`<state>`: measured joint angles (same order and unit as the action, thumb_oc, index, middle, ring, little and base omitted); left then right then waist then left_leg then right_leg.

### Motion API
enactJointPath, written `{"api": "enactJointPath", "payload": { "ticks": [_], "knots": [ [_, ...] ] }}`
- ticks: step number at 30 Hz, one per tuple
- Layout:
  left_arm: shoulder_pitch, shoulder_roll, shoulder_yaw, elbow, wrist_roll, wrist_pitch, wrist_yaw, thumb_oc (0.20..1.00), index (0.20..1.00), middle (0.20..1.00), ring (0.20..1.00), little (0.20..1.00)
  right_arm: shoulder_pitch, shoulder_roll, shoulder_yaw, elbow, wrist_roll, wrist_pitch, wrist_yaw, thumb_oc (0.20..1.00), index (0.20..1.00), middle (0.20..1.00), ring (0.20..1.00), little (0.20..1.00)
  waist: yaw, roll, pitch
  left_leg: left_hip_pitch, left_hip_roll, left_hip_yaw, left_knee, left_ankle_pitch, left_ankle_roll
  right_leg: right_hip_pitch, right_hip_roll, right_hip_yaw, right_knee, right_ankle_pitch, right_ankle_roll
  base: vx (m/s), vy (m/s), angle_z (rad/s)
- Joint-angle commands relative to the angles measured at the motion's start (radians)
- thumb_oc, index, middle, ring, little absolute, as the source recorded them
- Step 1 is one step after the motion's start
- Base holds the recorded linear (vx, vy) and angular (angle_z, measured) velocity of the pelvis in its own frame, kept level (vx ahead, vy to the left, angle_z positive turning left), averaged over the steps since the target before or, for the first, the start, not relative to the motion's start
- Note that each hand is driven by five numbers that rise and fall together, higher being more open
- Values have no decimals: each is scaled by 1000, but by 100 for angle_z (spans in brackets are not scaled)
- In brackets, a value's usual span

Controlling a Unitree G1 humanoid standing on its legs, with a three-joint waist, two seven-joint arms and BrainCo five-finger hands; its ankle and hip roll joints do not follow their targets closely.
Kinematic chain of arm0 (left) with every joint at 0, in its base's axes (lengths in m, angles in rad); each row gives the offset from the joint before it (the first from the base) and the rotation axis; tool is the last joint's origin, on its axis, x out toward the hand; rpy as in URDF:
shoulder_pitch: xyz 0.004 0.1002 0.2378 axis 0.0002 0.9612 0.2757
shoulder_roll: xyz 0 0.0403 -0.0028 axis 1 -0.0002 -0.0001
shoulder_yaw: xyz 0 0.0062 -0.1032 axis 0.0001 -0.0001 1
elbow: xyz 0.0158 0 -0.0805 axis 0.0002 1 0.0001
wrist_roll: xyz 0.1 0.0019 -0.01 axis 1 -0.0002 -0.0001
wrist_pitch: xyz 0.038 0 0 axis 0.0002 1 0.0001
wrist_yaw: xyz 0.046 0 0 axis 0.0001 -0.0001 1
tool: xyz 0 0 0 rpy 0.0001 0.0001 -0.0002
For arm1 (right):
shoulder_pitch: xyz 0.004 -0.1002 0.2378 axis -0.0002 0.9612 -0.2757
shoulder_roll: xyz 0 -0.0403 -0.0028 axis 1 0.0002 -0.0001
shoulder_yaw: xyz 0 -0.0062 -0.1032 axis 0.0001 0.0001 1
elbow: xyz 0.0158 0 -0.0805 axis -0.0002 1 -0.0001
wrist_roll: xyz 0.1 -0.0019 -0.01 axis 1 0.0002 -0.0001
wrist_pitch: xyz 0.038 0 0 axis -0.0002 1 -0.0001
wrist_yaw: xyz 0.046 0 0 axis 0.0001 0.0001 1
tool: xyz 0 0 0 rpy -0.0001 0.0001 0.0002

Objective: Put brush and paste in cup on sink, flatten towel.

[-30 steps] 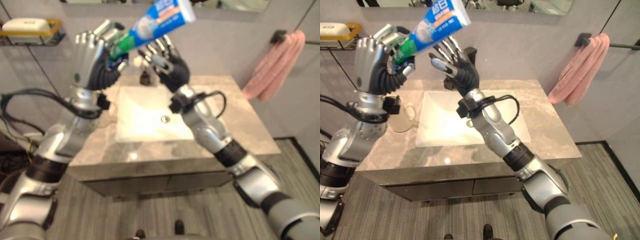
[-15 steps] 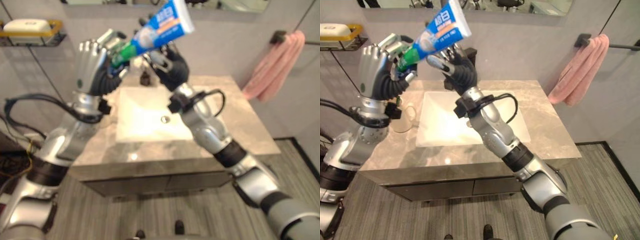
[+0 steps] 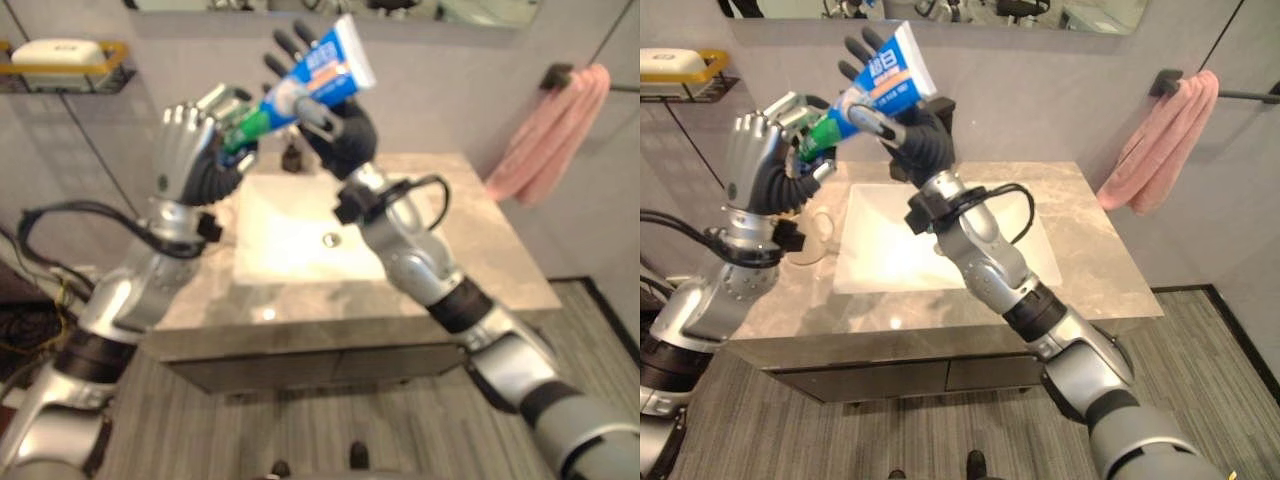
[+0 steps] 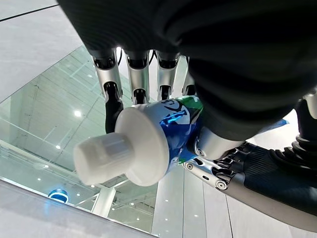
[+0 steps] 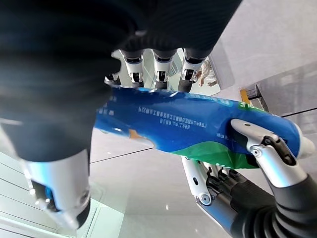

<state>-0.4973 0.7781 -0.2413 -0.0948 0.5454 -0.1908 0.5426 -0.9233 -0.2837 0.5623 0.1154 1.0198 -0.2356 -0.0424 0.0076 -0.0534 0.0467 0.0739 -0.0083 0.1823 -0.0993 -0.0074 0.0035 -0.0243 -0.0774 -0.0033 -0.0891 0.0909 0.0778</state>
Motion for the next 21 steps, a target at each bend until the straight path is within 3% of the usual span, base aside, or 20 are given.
{"api": "enactJointPath", "payload": {
  "ticks": [1,21],
  "knots": [
    [-46,45,-14,-24,-43,-21,22,200,200,200,200,200,-121,18,-23,-7,-17,-55,-3,1000,1000,1000,1000,1000,15,-32,-35,20,18,11,12,-102,25,69,-33,-63,2,-86,12,0,0,0],
    [-90,19,-81,-3,-61,-18,-6,200,200,200,200,200,-141,-19,13,29,-14,-26,-21,1000,1000,1000,1000,1000,4,-37,-34,14,21,15,12,-97,22,61,-28,-55,2,-80,11,0,0,0]
  ]
}}
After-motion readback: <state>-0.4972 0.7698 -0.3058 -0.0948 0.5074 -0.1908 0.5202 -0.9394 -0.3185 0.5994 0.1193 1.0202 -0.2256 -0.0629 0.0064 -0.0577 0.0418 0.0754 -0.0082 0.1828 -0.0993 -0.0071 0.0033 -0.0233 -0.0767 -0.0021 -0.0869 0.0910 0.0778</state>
